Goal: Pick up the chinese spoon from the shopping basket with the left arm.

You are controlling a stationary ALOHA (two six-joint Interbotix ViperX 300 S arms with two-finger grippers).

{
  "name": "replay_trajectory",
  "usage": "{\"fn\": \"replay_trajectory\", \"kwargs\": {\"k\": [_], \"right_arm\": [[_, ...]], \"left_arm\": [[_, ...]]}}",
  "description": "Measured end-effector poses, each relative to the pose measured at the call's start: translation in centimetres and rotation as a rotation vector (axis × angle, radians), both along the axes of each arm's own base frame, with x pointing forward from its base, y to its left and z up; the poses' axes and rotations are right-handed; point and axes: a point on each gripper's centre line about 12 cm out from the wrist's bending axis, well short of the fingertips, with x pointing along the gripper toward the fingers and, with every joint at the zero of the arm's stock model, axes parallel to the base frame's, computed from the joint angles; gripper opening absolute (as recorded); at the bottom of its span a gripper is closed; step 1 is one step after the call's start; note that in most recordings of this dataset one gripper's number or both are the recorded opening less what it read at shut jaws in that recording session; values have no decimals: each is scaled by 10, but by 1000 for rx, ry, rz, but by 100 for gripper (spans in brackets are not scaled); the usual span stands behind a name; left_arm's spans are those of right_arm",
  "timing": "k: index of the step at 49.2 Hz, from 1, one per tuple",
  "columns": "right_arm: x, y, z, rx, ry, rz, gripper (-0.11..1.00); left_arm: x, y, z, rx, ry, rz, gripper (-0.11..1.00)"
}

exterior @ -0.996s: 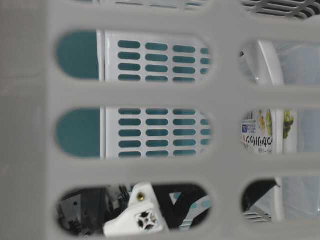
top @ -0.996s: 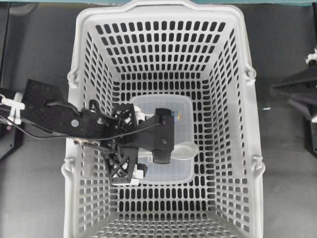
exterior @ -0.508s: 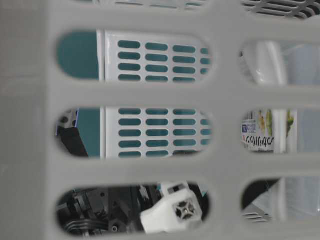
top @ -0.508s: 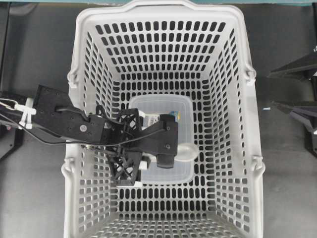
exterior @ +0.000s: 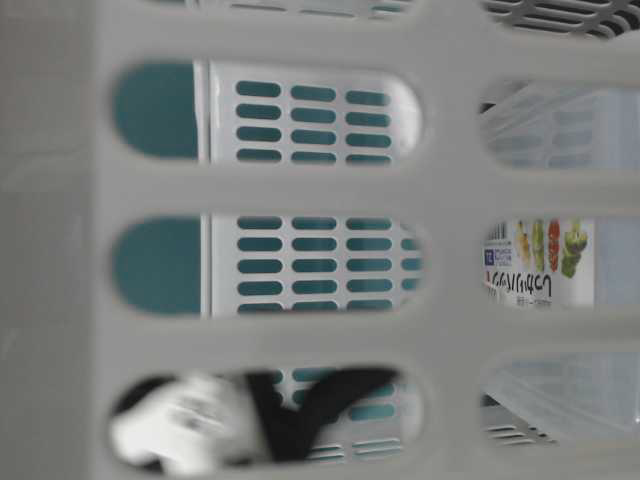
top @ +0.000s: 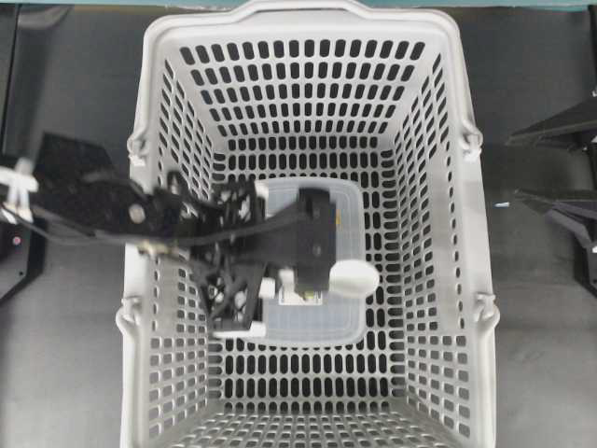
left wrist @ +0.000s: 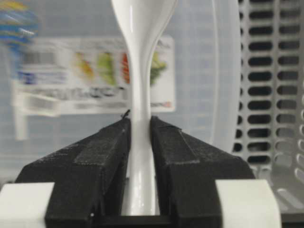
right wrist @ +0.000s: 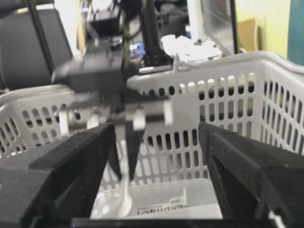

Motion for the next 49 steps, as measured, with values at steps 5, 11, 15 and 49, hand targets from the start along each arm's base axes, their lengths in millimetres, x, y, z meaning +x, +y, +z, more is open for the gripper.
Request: {"fn": "replay_trajectory", "kwargs": {"k": [5,11,15,49], "right_arm": [[0,0,0,0,-2,0,69],[0,0,0,-2,0,2,69],[0,0,0,0,2,0,69],[0,0,-1,-1,9,1,69]], "left_arm": [[4,10,23,12,-30,-3,13],[4,11,30,27,-27,-23,13],[4,10,30,26,-24,-24,13],[2,7,60,-12,-73,28,13]]}}
